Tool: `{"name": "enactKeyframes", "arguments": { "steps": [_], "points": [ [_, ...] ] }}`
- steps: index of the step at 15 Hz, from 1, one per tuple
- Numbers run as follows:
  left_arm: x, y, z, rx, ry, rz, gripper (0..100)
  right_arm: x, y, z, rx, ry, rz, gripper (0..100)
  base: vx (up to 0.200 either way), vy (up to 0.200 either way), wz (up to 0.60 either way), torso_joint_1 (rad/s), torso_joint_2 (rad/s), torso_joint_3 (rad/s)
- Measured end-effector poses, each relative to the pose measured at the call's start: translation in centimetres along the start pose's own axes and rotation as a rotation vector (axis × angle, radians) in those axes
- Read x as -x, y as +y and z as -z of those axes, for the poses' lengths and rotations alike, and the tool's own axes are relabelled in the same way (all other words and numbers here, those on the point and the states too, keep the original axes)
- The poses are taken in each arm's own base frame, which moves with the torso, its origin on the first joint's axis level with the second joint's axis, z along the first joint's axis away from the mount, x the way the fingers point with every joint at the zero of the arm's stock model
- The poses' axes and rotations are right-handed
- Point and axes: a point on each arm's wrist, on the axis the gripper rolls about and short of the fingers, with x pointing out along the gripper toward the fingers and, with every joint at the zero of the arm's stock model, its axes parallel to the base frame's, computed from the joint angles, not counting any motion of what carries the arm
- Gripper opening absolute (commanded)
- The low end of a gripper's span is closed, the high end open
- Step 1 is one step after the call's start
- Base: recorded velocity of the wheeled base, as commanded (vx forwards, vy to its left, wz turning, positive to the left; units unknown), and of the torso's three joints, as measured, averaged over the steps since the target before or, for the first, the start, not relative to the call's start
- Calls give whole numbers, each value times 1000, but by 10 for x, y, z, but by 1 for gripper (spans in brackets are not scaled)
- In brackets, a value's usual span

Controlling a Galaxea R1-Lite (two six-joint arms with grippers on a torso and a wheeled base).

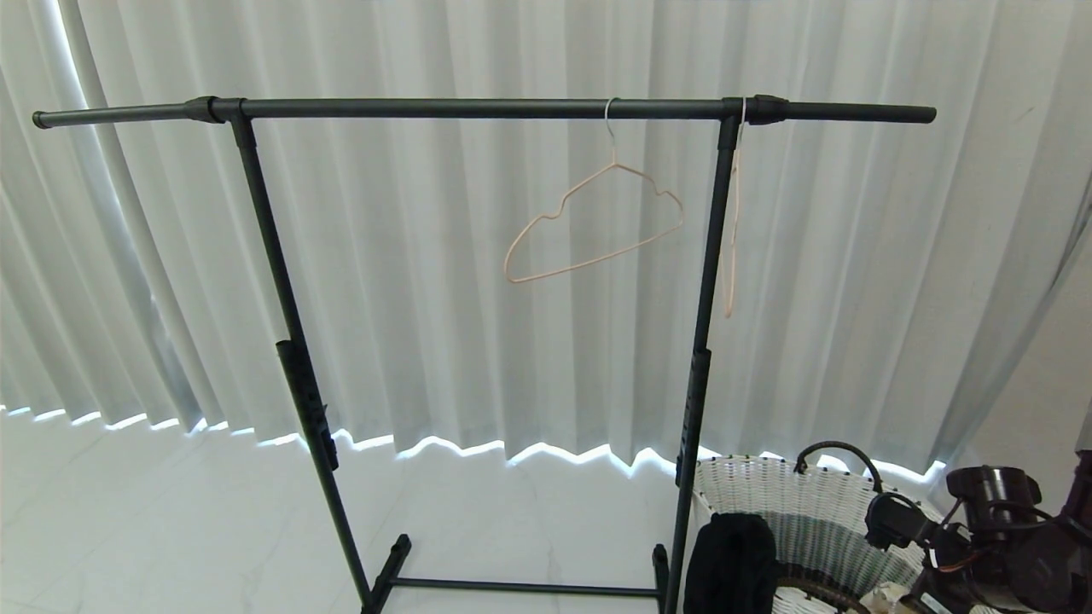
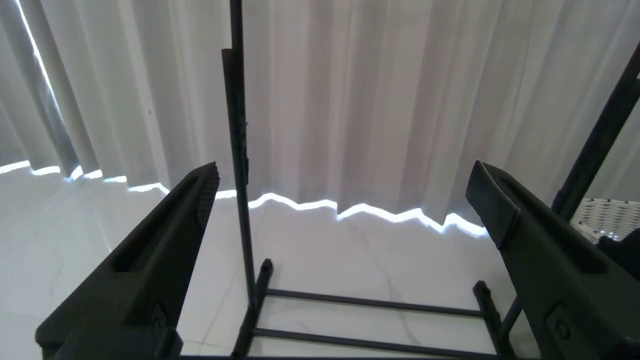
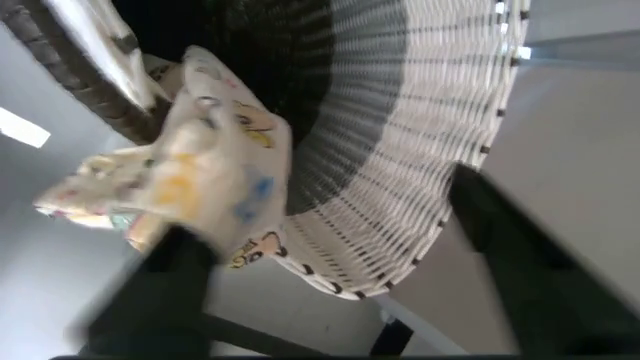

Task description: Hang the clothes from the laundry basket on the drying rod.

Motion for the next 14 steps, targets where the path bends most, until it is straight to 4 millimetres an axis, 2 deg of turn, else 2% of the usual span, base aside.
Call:
{"name": "enactKeyframes", "arguments": {
  "steps": [3,7,9,11,14],
  "points": [
    [0,0,0,0,0,0,100,6,-4,-2,-3,-15,32,0,0,0,0,0,0,0],
    [0,0,0,0,0,0,100,37,-12,-6,-15,-46,87,0,0,0,0,0,0,0],
    [0,0,0,1,0,0,100,61,-16,-8,-25,-45,76,0,0,0,0,0,0,0],
    [0,0,0,1,0,0,100,94,-20,-9,-48,-18,22,0,0,0,0,0,0,0],
    [0,0,0,1,0,0,100,158,-34,-18,-97,-4,-12,0,0,0,0,0,0,0]
  ]
}}
